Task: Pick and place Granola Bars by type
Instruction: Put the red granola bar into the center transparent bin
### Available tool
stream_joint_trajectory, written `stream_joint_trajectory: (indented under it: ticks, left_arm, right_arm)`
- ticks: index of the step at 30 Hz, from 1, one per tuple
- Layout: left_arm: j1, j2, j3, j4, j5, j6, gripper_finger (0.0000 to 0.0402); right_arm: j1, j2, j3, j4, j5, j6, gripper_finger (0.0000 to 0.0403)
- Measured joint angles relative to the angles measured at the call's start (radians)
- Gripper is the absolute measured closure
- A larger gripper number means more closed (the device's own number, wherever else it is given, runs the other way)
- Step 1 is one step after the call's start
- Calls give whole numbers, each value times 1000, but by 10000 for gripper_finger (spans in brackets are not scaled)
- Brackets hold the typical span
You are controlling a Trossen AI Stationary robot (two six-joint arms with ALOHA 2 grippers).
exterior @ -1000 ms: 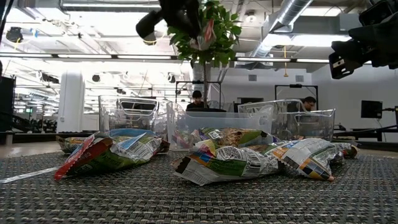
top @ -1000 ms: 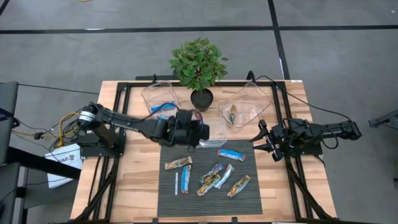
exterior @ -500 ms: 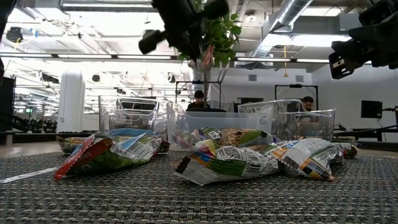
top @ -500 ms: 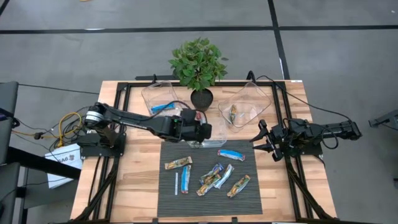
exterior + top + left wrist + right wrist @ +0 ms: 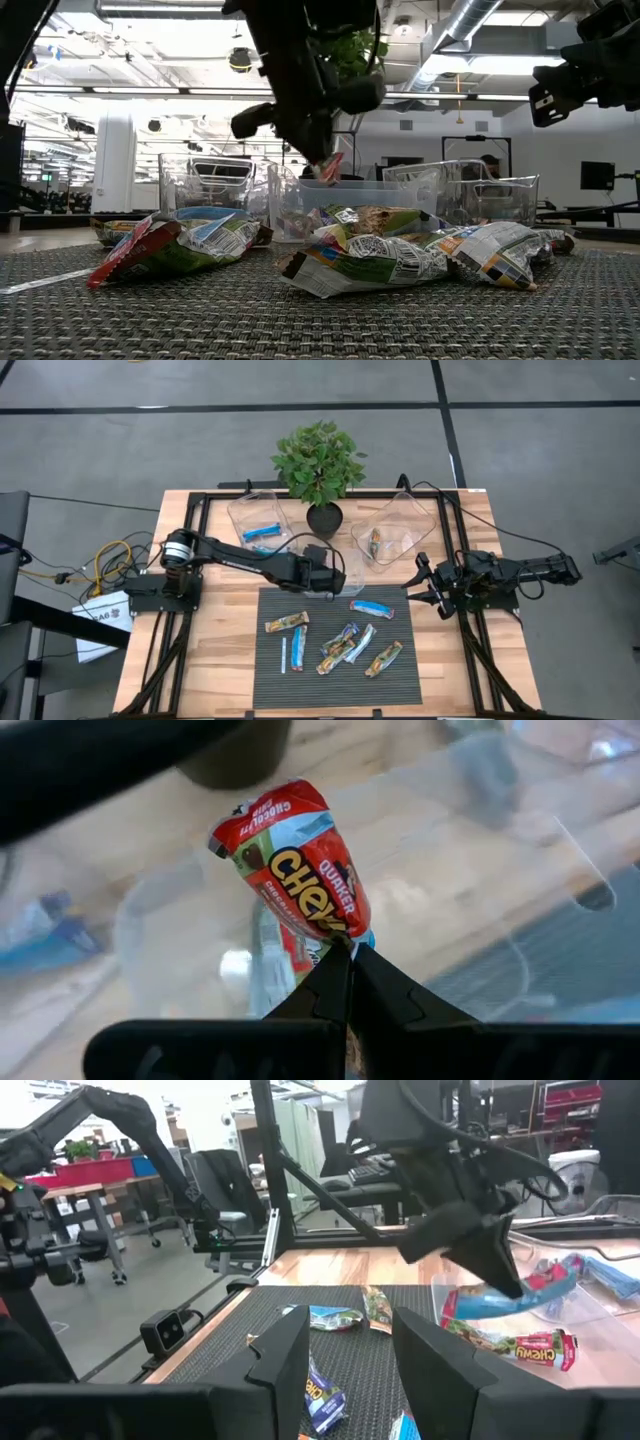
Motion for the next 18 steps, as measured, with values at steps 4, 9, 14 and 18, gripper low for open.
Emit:
stream_joint_trajectory:
  ticks: [4,9,14,18]
  left_arm:
    - [2,17,0,24,12,8,401]
    - [2,19,0,44,31,14,400]
    - [12,19,0,44,61,14,364]
    - [10,19,0,45,61,14,321]
  right_arm:
    - [0,0,0,-1,0,0,266]
    - [0,-1,0,-3,1,0,266]
    - [0,-3,0,-3,0,0,264]
    - [0,-3,0,-3,1,0,265]
